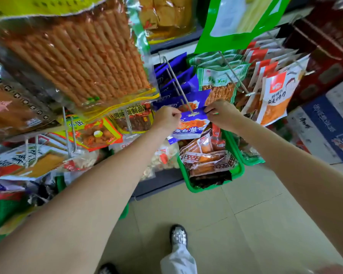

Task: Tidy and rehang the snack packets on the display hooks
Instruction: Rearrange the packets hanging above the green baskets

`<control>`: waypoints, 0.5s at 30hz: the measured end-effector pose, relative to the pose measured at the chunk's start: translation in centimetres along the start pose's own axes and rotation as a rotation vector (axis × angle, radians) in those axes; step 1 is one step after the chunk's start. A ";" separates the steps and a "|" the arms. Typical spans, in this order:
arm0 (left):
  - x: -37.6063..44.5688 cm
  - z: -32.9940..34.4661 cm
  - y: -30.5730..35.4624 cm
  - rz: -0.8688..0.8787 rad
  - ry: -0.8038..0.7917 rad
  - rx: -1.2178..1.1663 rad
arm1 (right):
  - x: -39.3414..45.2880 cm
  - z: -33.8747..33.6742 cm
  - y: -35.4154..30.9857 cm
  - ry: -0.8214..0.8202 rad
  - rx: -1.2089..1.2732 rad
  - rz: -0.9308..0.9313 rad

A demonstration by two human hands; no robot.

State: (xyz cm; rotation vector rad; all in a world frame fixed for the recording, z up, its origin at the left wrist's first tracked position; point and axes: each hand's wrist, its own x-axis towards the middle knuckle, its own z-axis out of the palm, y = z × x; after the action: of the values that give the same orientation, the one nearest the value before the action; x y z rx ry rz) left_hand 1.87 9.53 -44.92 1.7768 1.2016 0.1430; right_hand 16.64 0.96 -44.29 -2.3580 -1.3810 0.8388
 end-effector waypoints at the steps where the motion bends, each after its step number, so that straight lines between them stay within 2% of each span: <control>1: 0.4 0.0 0.0 0.000 0.002 -0.031 | 0.3 0.0 0.0 -0.002 -0.011 -0.003; 4: 1.2 0.1 -0.7 -0.027 0.015 -0.056 | 1.2 0.0 -0.2 0.034 -0.025 -0.010; 8: 2.0 0.0 -0.5 0.004 0.046 0.127 | 2.9 0.4 -0.7 -0.005 -0.068 -0.006; 12: 0.8 0.2 -0.6 0.111 -0.052 0.290 | 3.6 0.6 -1.5 -0.103 -0.118 -0.020; 15: -1.1 -0.3 -1.0 0.237 0.038 0.338 | 2.5 0.4 -2.0 -0.019 -0.043 -0.011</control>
State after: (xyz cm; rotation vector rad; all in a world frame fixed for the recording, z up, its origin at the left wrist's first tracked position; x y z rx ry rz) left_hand 0.47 8.92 -45.02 2.2202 1.0854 0.1169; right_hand 15.89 4.09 -44.45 -2.3774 -1.4324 0.8394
